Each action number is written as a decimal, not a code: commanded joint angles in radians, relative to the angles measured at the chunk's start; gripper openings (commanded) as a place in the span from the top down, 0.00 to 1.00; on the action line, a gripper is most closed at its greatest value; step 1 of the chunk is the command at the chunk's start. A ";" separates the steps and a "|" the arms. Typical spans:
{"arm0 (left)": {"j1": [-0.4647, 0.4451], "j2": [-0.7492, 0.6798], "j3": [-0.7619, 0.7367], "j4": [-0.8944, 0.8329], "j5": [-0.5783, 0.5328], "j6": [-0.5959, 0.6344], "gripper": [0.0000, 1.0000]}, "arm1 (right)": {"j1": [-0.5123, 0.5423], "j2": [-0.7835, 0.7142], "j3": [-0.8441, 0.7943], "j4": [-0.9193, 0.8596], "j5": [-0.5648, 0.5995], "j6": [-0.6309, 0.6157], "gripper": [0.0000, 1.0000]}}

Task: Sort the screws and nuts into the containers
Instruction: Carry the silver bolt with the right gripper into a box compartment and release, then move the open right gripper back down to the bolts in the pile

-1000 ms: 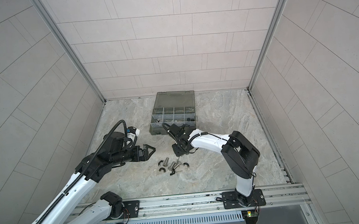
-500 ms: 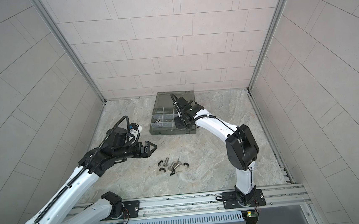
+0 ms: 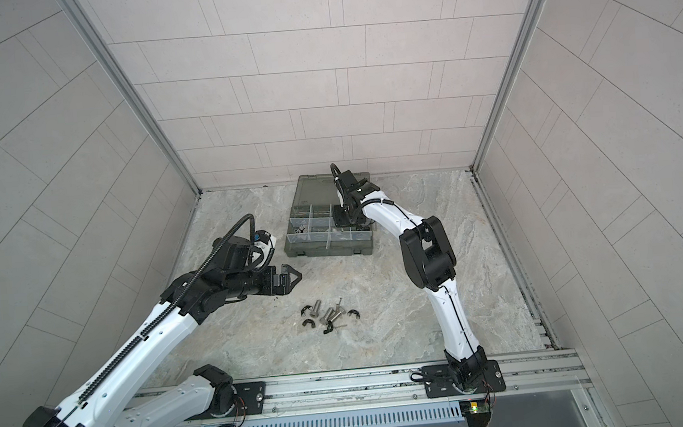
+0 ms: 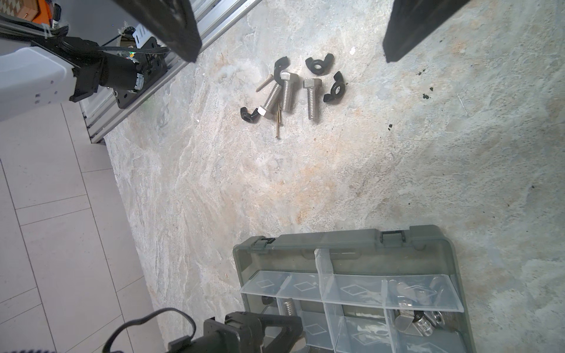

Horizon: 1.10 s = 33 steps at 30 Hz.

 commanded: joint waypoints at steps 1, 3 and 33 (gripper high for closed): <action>0.009 0.017 0.035 0.010 -0.010 0.029 0.00 | -0.011 0.036 0.052 -0.007 -0.028 0.015 0.86; 0.009 0.029 0.038 0.008 -0.007 0.033 0.00 | -0.017 0.044 0.055 -0.004 -0.043 0.014 0.81; 0.015 -0.286 -0.141 -0.052 0.029 -0.064 0.00 | 0.409 -0.666 -0.862 0.096 0.101 0.049 0.63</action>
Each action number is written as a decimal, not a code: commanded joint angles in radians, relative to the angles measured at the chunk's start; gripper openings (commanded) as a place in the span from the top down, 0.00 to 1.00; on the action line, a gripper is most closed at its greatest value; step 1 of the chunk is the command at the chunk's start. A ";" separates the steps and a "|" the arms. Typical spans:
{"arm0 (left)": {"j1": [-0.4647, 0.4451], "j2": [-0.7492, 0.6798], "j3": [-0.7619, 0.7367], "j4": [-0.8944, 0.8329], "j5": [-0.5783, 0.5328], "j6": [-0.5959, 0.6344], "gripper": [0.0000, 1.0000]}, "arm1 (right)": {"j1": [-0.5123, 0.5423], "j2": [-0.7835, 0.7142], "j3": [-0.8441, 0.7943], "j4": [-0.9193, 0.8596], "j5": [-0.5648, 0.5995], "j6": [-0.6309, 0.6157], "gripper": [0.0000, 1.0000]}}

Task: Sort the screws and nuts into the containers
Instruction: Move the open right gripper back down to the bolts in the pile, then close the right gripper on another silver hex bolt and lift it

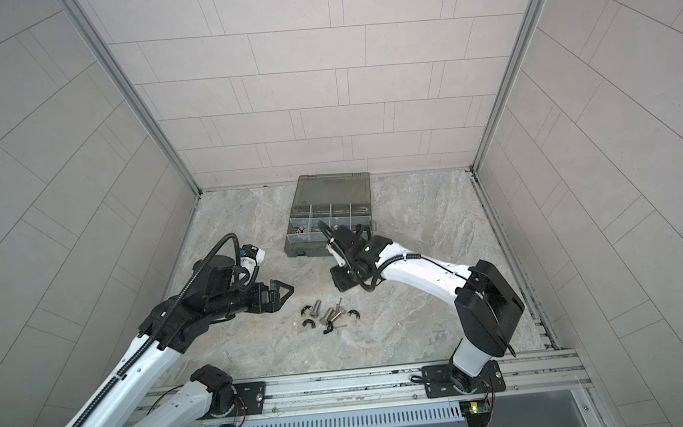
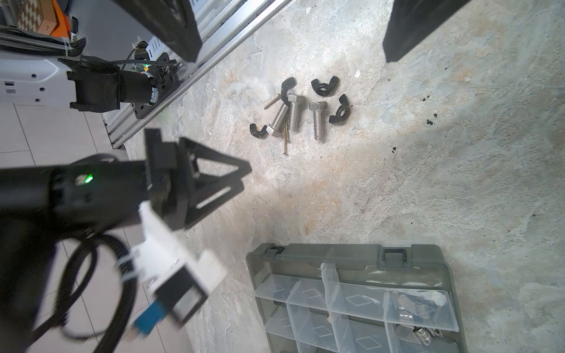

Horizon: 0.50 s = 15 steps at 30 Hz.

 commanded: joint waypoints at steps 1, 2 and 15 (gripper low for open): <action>0.008 -0.050 -0.016 -0.022 -0.001 -0.024 0.00 | 0.062 -0.019 -0.052 0.039 0.056 0.052 0.63; 0.008 -0.058 -0.016 -0.027 0.000 -0.028 0.00 | 0.079 -0.019 -0.064 0.060 0.056 0.068 0.63; 0.008 -0.139 0.013 -0.100 -0.035 -0.027 0.00 | 0.193 0.156 0.054 0.151 0.018 0.208 0.59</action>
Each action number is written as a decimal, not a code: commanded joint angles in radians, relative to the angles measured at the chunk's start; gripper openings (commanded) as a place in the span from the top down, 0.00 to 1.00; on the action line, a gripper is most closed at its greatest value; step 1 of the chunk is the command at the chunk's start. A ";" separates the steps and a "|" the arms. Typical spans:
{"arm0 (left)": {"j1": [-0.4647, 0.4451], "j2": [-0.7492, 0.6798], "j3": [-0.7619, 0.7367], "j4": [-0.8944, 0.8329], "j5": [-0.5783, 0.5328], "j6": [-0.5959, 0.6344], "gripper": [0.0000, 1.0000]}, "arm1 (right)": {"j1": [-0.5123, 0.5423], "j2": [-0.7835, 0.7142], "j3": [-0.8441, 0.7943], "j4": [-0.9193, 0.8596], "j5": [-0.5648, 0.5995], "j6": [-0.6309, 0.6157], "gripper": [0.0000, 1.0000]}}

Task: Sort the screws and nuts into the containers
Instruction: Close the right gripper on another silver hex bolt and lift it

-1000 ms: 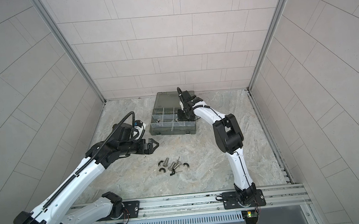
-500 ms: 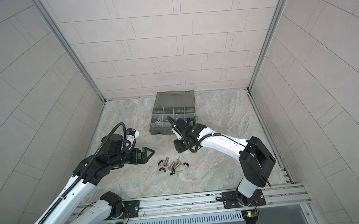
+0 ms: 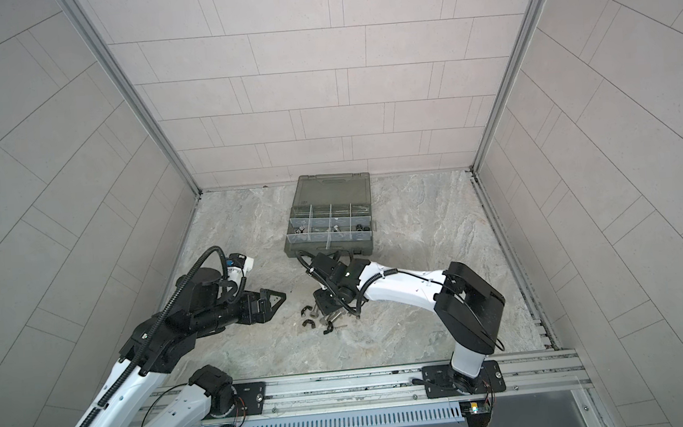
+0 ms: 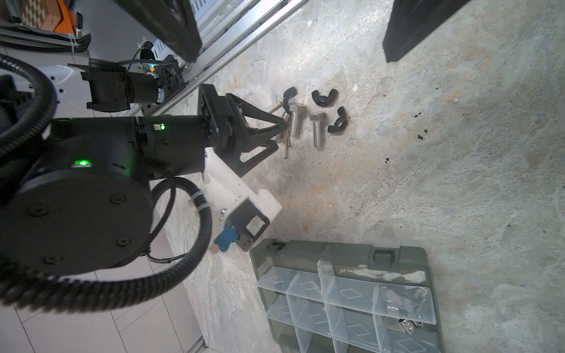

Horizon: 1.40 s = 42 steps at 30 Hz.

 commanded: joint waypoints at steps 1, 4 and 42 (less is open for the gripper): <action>0.008 -0.013 0.021 -0.024 -0.013 -0.003 0.00 | 0.035 0.055 0.042 0.013 0.003 0.067 0.59; 0.008 -0.013 0.021 -0.019 -0.010 0.000 0.00 | 0.042 0.089 0.062 0.026 0.015 0.121 0.59; 0.032 0.079 0.152 -0.101 -0.117 0.107 0.00 | -0.019 0.270 0.130 0.032 -0.013 0.278 0.73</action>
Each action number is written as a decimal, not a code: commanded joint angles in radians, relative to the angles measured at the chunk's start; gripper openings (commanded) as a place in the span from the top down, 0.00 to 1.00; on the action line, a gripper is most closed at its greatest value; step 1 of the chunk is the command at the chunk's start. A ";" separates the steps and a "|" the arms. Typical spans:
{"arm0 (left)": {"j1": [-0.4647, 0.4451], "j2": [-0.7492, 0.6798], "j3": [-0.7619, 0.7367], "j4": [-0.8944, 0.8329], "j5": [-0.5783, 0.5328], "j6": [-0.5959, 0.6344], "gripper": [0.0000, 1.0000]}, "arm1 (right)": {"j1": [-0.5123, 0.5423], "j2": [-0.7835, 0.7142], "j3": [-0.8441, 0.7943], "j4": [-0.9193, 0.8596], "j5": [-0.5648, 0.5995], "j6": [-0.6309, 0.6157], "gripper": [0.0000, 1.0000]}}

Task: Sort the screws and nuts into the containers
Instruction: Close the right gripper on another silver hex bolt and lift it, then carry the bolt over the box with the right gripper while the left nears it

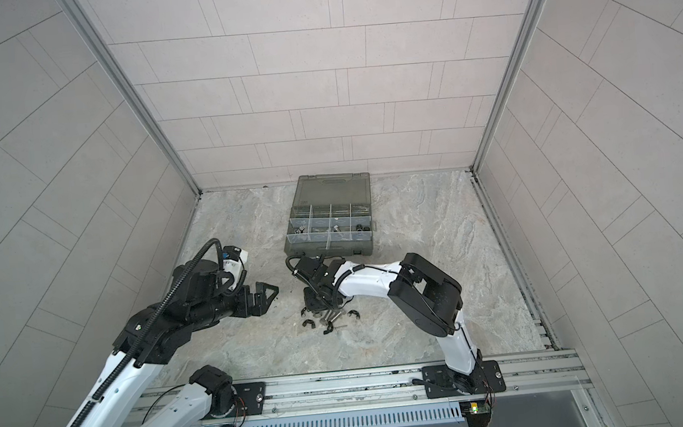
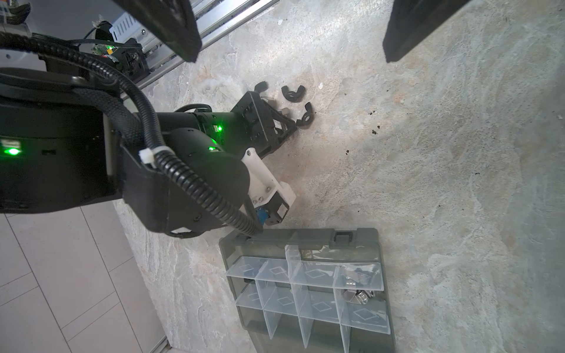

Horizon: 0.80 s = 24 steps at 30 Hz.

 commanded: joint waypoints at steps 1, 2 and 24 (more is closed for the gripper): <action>0.008 0.007 0.033 -0.009 -0.007 0.023 0.00 | -0.006 0.030 0.006 -0.013 -0.013 0.018 0.75; 0.009 0.010 0.033 -0.008 -0.005 0.025 0.00 | -0.007 0.031 0.006 -0.013 -0.017 0.018 0.77; 0.026 0.124 0.089 0.032 0.004 0.037 0.00 | -0.189 -0.126 0.078 -0.108 -0.023 -0.087 0.88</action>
